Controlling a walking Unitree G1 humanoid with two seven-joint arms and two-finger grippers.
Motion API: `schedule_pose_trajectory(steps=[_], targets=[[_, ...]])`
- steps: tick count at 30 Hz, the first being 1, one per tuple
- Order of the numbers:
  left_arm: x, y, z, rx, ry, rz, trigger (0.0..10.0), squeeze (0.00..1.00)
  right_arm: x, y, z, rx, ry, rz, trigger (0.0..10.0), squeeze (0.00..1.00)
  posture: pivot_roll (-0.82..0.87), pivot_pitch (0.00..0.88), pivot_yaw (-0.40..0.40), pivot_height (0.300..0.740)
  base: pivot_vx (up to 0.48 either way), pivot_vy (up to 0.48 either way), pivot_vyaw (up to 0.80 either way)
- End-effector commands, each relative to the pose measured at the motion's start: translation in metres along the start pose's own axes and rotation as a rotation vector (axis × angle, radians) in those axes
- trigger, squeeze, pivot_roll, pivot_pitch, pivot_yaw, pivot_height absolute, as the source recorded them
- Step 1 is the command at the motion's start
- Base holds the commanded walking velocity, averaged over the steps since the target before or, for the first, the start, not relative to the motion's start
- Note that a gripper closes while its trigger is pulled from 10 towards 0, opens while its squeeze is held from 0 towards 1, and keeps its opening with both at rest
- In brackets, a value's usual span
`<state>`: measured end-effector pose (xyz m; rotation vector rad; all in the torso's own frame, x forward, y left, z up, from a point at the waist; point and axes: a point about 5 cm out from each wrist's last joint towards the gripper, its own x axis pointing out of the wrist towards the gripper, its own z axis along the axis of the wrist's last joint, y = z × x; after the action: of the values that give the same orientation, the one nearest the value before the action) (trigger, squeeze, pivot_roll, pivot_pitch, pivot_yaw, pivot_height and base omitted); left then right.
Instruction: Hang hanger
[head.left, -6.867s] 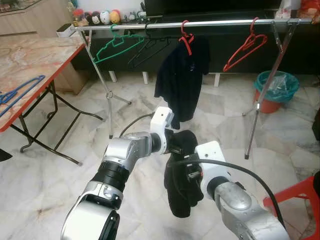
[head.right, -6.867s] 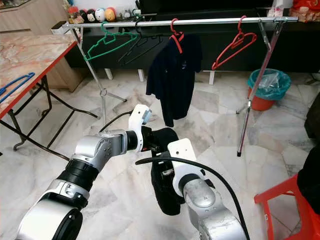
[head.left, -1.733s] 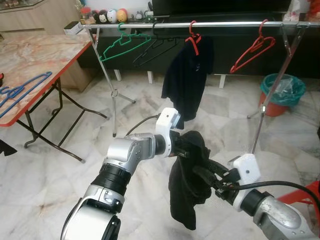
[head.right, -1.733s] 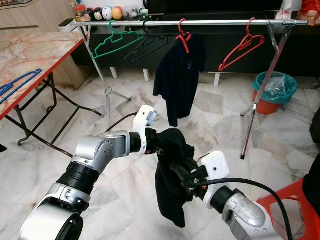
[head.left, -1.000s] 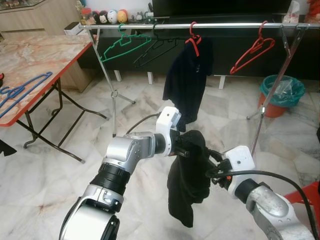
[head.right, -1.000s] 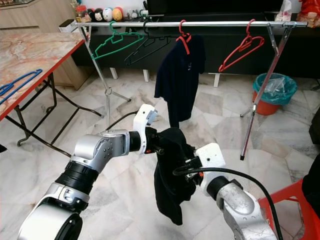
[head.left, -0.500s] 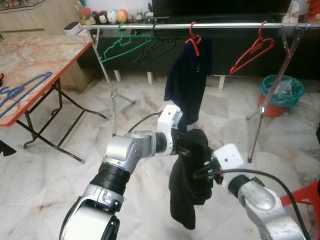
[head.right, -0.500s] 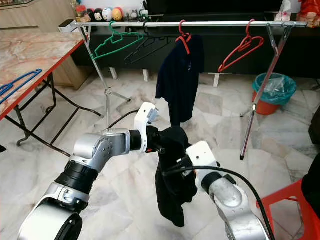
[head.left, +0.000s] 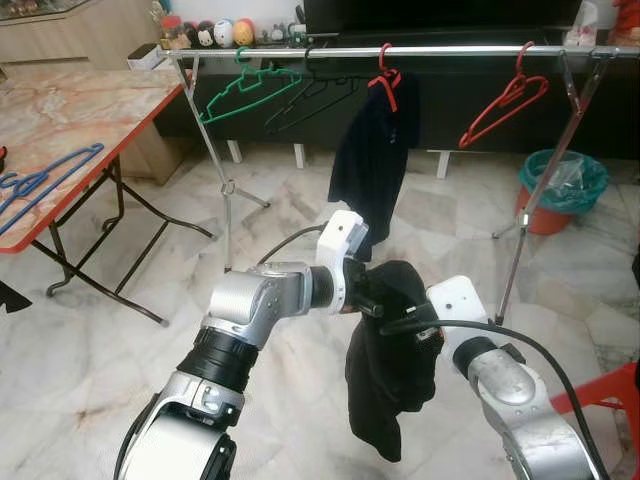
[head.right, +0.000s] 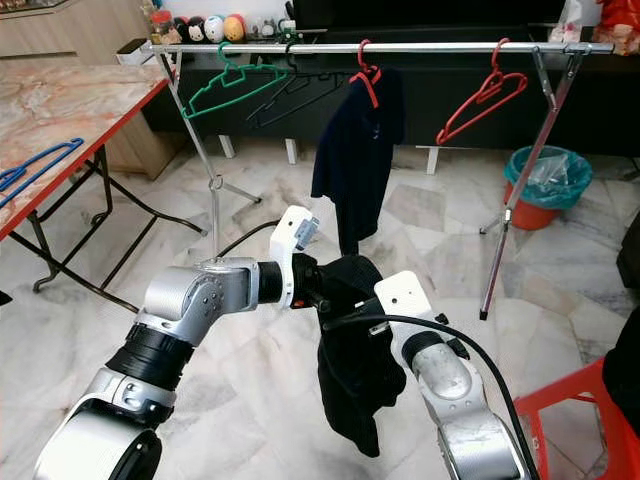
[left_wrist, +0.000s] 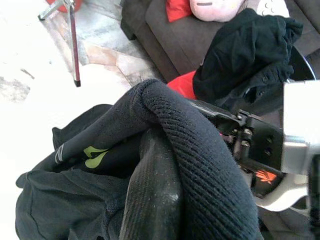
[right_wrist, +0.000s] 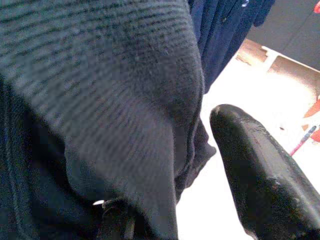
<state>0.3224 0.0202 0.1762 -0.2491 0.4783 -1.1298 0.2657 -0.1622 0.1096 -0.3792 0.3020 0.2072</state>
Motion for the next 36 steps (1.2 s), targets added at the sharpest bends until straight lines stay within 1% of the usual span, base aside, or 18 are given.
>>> schedule_pose_trajectory(steps=[1,4,5,8,10,16,22,27,29,30,33,36], targets=[[-0.003,-0.006,0.004,0.016,-0.015,-0.037,10.0,0.0,0.002,0.001,0.001,-0.002,0.0,-0.012,10.0,0.0,-0.06,0.048,0.098,0.74,0.0,0.0,0.0],[-0.003,-0.007,0.004,0.018,-0.013,-0.046,10.0,0.0,0.003,-0.001,0.0,-0.016,0.007,-0.037,10.0,0.0,-0.06,0.048,0.098,0.74,0.0,0.0,0.0],[-0.004,-0.009,0.003,0.023,-0.007,-0.058,10.0,0.0,0.003,-0.005,0.0,-0.026,0.011,-0.069,10.0,0.0,-0.05,0.048,0.097,0.74,0.0,0.0,0.0],[-0.004,-0.01,0.0,0.027,0.007,-0.066,10.0,0.0,0.004,-0.015,-0.002,-0.015,0.022,-0.147,10.0,0.0,-0.06,0.049,0.098,0.74,0.0,0.0,0.0],[-0.004,-0.011,-0.002,0.034,0.02,-0.072,10.0,0.0,0.004,-0.024,-0.006,-0.022,0.054,-0.21,10.0,0.0,-0.06,0.048,0.097,0.74,0.0,0.0,0.0],[-0.005,-0.014,-0.002,0.041,0.025,-0.088,10.0,0.0,0.005,-0.025,-0.013,-0.06,0.098,-0.235,10.0,0.0,-0.05,0.048,0.097,0.74,0.0,0.0,0.0],[-0.006,-0.016,-0.002,0.05,0.025,-0.102,10.0,0.0,0.007,-0.024,-0.016,-0.047,0.112,-0.257,10.0,0.0,-0.05,0.047,0.096,0.74,0.0,0.0,0.0],[-0.007,-0.019,0.0,0.056,0.02,-0.113,10.0,0.0,0.007,-0.033,-0.029,-0.04,0.204,-0.343,10.0,0.0,-0.04,0.047,0.093,0.74,0.0,0.0,0.0],[-0.007,-0.019,0.0,0.057,0.021,-0.115,10.0,0.0,0.007,-0.035,-0.031,-0.039,0.212,-0.362,10.0,0.0,-0.04,0.047,0.093,0.74,0.0,0.0,0.0],[-0.007,-0.02,0.0,0.059,0.02,-0.119,10.0,0.0,0.007,-0.039,-0.035,-0.041,0.235,-0.393,10.0,0.0,-0.04,0.046,0.092,0.74,0.0,0.0,0.0],[-0.008,-0.021,0.001,0.064,0.018,-0.123,10.0,0.0,0.008,-0.044,-0.039,-0.028,0.24,-0.434,10.0,0.0,-0.04,0.046,0.092,0.74,0.0,0.0,0.0],[-0.008,-0.02,0.001,0.067,0.016,-0.122,10.0,0.0,0.009,-0.045,-0.036,-0.003,0.215,-0.438,10.0,0.0,-0.04,0.044,0.092,0.74,0.0,0.0,0.0]])
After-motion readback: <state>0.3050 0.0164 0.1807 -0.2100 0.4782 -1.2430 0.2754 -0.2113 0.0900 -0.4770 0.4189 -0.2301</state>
